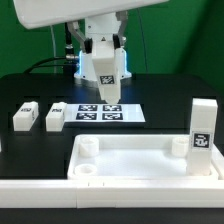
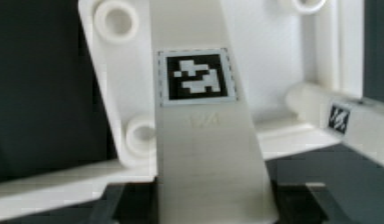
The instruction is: Assemble desk
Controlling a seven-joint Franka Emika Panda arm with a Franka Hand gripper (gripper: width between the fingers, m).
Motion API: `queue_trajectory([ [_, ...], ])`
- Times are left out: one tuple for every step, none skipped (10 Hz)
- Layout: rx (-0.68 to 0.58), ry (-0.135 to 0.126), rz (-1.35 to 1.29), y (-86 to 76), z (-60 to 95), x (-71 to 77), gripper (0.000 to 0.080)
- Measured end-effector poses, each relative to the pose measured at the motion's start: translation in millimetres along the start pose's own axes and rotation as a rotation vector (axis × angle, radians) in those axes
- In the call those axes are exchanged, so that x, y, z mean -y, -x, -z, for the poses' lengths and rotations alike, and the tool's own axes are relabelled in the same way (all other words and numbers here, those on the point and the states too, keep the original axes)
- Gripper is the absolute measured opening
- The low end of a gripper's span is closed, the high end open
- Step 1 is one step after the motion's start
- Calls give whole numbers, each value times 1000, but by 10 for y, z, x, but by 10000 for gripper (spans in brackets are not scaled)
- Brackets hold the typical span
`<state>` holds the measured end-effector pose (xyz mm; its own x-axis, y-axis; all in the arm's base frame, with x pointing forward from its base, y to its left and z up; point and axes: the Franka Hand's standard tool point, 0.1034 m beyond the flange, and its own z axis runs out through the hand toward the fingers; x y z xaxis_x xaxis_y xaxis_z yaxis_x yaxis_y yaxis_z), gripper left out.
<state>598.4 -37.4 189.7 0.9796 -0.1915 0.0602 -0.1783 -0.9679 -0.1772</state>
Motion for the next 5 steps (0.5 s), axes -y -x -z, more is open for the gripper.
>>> queue_trajectory([
  [-60,15,0,-30,-18,-30,292],
  [-174,51,7,-117,-72,-98,292],
  [-247,75,13,-187,-96,-129,292],
  [-313,93,22,-304,-66,-167,292],
  [-401,113,27,-413,-4,-191,292],
])
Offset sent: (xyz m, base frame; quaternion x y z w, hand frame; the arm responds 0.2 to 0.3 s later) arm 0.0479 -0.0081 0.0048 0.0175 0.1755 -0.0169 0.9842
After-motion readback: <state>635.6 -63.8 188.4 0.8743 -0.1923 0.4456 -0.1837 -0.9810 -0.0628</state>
